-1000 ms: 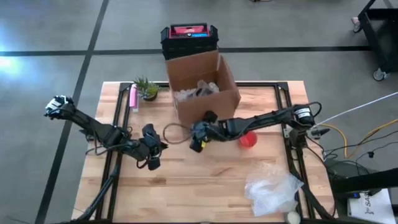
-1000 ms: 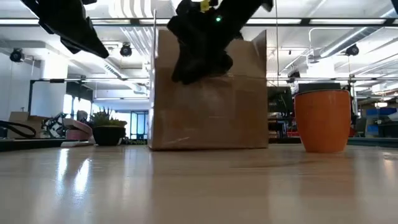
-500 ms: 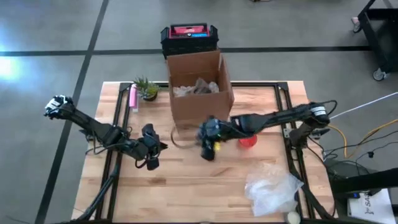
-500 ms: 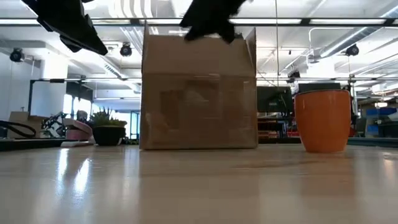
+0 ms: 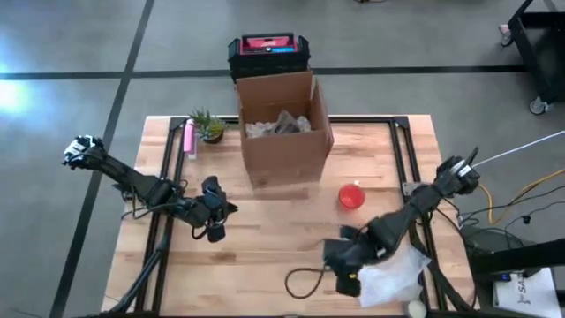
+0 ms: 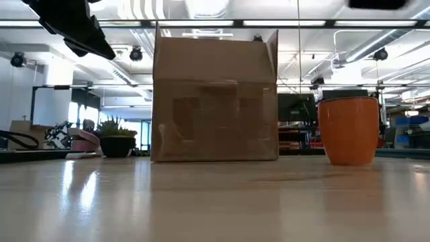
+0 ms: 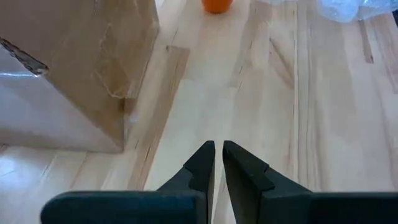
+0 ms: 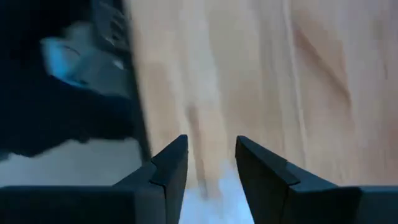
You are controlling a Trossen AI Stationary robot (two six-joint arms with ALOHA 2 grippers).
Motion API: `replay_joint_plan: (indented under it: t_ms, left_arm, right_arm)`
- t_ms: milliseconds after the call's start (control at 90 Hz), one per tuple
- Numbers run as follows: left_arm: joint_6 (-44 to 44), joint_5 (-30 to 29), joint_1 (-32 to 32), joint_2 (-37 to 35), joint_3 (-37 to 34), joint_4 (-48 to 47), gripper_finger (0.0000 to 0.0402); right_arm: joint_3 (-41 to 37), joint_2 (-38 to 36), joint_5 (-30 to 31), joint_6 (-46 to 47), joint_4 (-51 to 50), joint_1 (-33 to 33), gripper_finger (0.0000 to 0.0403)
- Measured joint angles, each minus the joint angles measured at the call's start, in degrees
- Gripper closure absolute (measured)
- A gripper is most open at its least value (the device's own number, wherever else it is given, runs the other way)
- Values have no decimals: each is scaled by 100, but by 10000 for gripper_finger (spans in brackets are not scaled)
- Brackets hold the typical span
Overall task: Wrap mug
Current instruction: Prepare the transparent bubble wrap
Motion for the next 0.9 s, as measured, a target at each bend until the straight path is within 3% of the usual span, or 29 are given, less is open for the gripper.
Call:
replay_joint_plan:
  t_ms: [233, 478, 611, 778, 900]
  left_arm:
    - [0, 4, -4, 0, 0, 5, 381]
    - [-3, 60, -4, 0, 0, 40, 381]
    - [-29, 122, 0, 2, 0, 89, 381]
    - [-44, 122, -30, 2, 0, 157, 381]
    - [36, 122, -33, 30, 0, 251, 381]
  right_arm:
    - [-7, 492, -9, 226, -1366, 400, 193]
    - [-7, 1449, 14, -868, -973, 151, 169]
    - [-9, 1791, -246, -1507, -545, -126, 223]
    - [-11, 1871, -403, -1967, -56, -540, 374]
    - [-11, 1696, -389, -2166, 697, -820, 387]
